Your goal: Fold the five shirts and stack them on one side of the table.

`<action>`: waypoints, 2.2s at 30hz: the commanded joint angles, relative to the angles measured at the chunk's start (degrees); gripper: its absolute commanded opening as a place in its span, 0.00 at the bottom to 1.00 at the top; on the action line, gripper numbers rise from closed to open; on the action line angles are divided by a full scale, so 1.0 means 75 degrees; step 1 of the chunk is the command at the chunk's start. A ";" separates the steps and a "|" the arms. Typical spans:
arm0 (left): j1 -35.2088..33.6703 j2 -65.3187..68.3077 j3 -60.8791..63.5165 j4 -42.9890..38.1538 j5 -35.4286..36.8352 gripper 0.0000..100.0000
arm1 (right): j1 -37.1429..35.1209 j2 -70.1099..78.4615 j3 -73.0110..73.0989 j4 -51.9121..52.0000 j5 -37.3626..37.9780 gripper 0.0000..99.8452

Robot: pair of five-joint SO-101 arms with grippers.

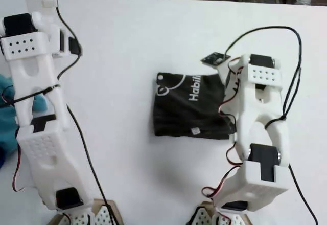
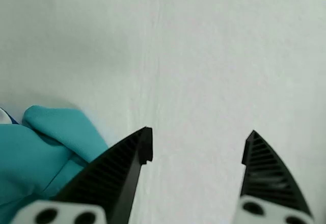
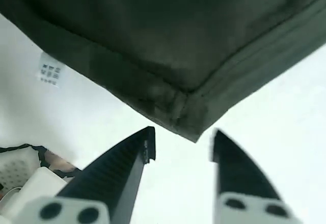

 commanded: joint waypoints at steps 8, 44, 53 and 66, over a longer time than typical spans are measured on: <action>-0.0082 -0.0070 -0.0322 -0.0129 -0.0094 0.30 | -0.1518 -0.1577 -0.0563 -0.0287 -0.1231 0.29; -0.0082 -0.0105 -0.0322 -0.0129 -0.0094 0.30 | -0.3100 -0.1495 0.1512 -0.1764 -0.1442 0.29; -0.0082 -0.0117 -0.0322 -0.0129 -0.0094 0.30 | -0.2913 0.0463 0.0316 -0.3382 -0.2004 0.29; -0.0082 -0.0094 -0.0322 -0.0129 -0.0094 0.30 | -0.3429 0.3651 -0.4442 -0.1987 -0.2051 0.29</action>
